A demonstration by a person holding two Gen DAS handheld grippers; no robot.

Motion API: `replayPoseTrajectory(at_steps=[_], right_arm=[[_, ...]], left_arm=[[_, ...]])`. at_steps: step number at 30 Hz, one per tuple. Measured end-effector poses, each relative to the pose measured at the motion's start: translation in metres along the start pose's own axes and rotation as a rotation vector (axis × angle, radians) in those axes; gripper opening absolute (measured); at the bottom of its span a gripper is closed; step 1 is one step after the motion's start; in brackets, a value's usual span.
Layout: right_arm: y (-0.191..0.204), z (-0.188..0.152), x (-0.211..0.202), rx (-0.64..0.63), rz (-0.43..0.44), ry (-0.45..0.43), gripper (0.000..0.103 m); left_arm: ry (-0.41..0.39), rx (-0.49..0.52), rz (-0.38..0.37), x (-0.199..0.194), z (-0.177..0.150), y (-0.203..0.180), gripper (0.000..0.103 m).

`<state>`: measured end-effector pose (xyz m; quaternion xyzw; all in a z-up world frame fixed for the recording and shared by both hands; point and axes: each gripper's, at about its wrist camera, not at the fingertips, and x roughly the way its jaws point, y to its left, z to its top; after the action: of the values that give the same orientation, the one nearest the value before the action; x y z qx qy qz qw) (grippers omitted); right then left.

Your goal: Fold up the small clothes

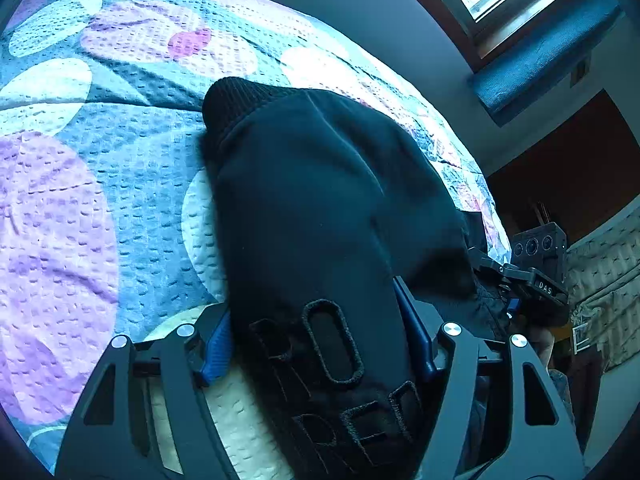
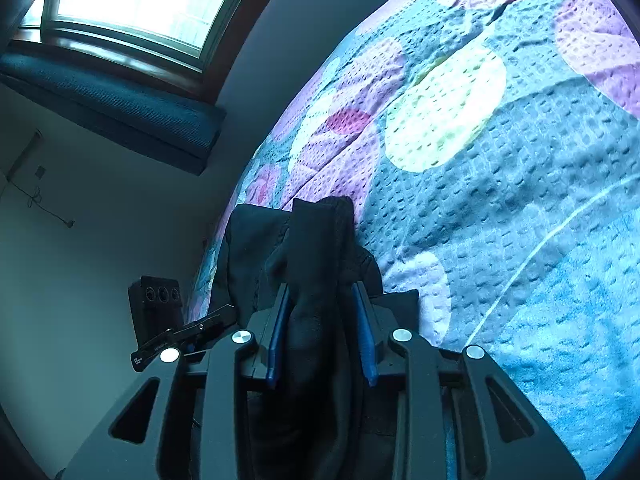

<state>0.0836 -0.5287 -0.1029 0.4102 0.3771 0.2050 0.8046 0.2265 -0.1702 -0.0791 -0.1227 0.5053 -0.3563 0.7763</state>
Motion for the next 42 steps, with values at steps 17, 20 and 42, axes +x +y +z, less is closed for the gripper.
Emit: replayPoseTrajectory(at_steps=[17, 20, 42], right_arm=[[-0.015, -0.012, -0.013, 0.026, 0.022, -0.027, 0.026], [-0.012, -0.013, -0.014, 0.034, 0.013, -0.033, 0.026], [0.002, -0.04, -0.041, -0.026, -0.031, -0.005, 0.076]], left_arm=[[-0.028, 0.026, 0.021, 0.002, -0.004, -0.007, 0.069], [-0.029, 0.022, 0.024, 0.001, -0.003, -0.007, 0.069], [-0.023, 0.066, 0.012, -0.024, -0.047, -0.033, 0.095]])
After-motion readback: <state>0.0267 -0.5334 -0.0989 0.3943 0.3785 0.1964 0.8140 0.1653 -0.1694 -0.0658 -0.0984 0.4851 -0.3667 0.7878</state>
